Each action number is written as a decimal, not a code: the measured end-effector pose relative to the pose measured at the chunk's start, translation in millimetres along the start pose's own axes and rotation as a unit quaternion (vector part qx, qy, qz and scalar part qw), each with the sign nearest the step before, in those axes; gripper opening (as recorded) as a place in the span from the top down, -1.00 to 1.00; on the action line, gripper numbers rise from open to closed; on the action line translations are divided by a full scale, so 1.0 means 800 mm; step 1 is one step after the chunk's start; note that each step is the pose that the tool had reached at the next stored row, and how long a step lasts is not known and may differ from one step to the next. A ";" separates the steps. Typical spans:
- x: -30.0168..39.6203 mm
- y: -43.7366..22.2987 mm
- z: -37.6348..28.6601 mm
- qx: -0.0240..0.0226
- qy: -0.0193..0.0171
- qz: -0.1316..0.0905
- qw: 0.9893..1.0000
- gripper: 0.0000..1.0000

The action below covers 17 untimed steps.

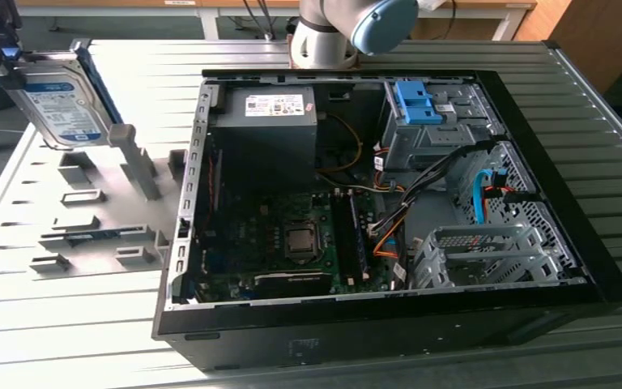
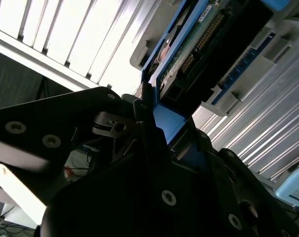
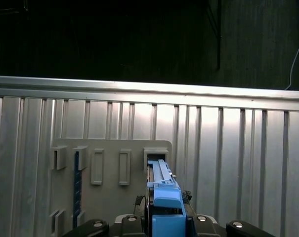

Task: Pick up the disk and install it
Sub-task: 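Pick up the disk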

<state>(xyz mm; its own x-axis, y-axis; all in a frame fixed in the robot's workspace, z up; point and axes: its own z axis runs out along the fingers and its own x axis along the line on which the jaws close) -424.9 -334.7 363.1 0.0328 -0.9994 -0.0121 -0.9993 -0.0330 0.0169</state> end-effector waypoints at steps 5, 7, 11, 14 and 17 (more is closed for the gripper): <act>-0.0001 0.0001 -0.0058 0.000 0.000 0.000 1.000 0.27; -0.0001 0.0001 -0.0079 0.000 0.000 0.000 1.000 0.27; -0.0001 0.0002 -0.0112 0.000 0.000 0.000 1.000 0.27; -0.0002 0.0002 -0.0148 0.000 0.000 0.000 1.000 0.27; -0.0002 0.0003 -0.0162 0.000 0.000 0.000 1.000 0.27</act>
<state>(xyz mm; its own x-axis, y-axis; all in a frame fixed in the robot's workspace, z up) -424.9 -334.7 376.0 0.0328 -0.9994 -0.0122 -0.9993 -0.0330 0.0160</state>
